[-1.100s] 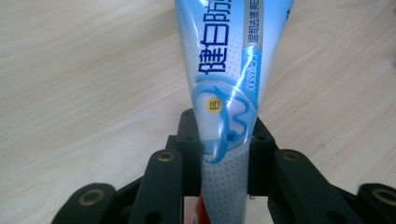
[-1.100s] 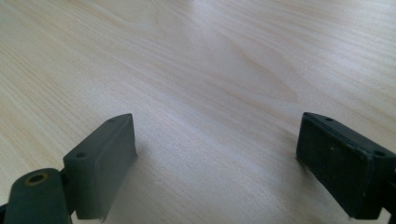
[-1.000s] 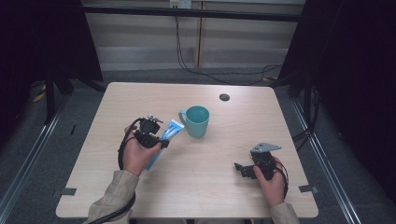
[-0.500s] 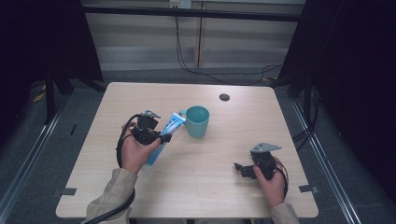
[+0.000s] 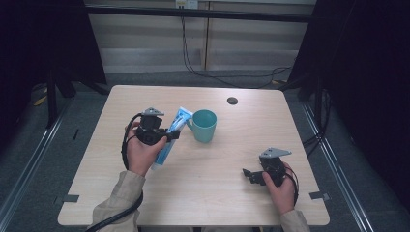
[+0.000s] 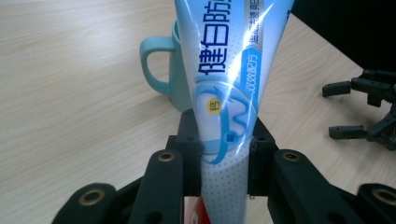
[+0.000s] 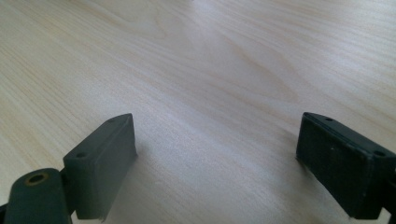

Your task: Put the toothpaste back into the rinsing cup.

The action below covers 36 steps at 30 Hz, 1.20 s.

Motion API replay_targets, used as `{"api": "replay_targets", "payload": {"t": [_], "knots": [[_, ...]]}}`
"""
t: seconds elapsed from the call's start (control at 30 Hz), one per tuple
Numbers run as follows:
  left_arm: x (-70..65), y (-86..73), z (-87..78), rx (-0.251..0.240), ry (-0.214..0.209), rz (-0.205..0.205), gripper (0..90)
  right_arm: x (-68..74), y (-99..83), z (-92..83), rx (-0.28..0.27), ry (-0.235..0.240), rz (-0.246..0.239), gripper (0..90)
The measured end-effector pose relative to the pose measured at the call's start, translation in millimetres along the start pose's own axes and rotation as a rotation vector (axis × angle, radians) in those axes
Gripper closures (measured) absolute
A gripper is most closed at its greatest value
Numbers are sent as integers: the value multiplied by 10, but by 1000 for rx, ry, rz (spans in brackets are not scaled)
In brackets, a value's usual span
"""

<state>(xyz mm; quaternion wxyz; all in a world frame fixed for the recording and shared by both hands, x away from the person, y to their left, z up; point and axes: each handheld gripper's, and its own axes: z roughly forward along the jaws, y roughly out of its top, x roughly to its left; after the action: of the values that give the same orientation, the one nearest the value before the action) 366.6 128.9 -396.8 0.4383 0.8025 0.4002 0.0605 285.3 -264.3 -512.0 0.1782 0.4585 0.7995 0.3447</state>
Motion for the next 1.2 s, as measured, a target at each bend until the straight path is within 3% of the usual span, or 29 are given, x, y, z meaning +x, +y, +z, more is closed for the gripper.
{"api": "replay_targets", "payload": {"t": [0.37, 1.2], "knots": [[-2, 81, -10, -80, -8, 0, 730, 0, 0, 0, 0, 0, 0, 113], [-22, 257, 31, -172, -34, -16, 729, -2, -1, 1, -1, 1, -2, 114]]}}
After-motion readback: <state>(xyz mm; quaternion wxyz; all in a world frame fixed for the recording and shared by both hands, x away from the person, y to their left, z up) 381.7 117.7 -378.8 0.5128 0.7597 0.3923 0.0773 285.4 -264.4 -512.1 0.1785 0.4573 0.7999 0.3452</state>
